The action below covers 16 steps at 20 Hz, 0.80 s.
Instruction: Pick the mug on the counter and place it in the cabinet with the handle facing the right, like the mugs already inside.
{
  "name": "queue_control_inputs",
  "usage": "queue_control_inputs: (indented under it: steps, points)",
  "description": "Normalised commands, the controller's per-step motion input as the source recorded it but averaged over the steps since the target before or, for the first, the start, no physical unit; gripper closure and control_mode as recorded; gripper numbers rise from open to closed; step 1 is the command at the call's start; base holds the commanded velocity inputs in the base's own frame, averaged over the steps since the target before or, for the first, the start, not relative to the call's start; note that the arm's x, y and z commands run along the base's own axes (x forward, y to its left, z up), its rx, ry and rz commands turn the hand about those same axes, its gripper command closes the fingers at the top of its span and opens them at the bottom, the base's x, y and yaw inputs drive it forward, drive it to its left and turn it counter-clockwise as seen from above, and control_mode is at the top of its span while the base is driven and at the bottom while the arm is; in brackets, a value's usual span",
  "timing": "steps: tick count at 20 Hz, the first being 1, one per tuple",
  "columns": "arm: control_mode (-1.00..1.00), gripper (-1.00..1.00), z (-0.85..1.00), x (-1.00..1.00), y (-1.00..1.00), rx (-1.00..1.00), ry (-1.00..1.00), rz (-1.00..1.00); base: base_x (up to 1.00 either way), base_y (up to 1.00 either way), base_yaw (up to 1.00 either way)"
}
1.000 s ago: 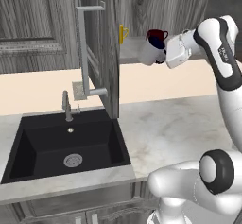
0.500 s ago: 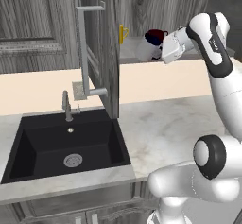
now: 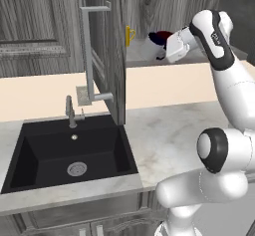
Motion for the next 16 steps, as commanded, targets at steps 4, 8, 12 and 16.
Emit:
queue_control_inputs:
  steps: [4,8,12,16]
  points:
    - [-1.0,1.0,0.0,0.34,0.0,-0.03,0.0,0.02,0.0,0.0,0.0]
    - [-1.0,1.0,0.0,0.26,0.0,-0.03,0.0,0.02,0.0,0.0,0.0]
    - [-1.0,1.0,0.0,0.06,0.0,-0.07,0.0,0.03,0.0,0.0,0.0]
    - [-1.0,1.0,0.0,0.11,0.0,-0.07,0.0,0.02,0.0,0.0,0.0]
